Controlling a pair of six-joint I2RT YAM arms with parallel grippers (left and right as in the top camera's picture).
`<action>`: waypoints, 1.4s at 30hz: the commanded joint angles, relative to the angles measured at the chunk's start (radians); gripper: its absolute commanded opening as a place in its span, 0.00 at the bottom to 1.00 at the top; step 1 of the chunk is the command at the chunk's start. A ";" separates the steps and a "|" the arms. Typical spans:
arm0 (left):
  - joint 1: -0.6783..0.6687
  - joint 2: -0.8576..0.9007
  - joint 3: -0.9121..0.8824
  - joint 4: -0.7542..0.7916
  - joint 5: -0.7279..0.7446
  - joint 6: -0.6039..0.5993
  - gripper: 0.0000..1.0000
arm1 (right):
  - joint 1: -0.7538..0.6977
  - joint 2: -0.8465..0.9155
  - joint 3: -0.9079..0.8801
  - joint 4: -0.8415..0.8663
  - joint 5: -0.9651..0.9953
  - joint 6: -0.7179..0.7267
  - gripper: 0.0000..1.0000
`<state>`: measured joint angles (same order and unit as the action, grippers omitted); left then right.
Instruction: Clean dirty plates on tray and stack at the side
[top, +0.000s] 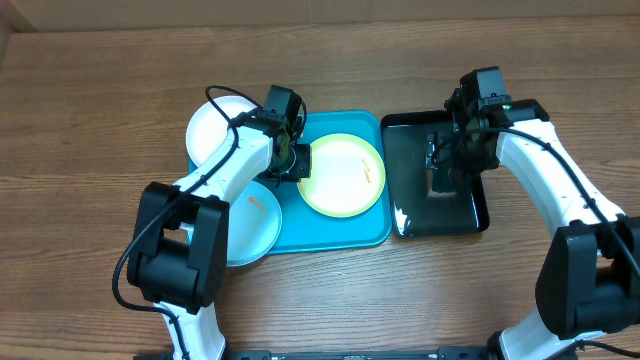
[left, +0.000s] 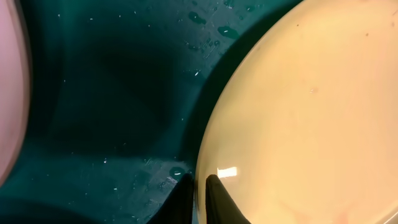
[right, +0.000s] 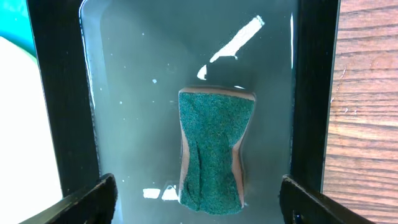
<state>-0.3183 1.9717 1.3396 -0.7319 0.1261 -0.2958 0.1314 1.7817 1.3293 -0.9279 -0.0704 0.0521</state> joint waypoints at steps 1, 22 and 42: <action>0.003 0.016 -0.008 0.004 -0.005 -0.019 0.14 | -0.003 0.011 -0.016 0.017 0.010 -0.005 0.86; 0.004 0.016 -0.008 0.004 -0.003 -0.019 0.15 | -0.003 0.012 -0.239 0.277 0.024 -0.007 0.71; 0.004 0.016 -0.008 0.003 -0.003 -0.019 0.18 | -0.003 0.012 -0.289 0.342 0.025 -0.007 0.53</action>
<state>-0.3183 1.9755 1.3346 -0.7319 0.1261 -0.3084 0.1314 1.7927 1.0412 -0.5983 -0.0517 0.0483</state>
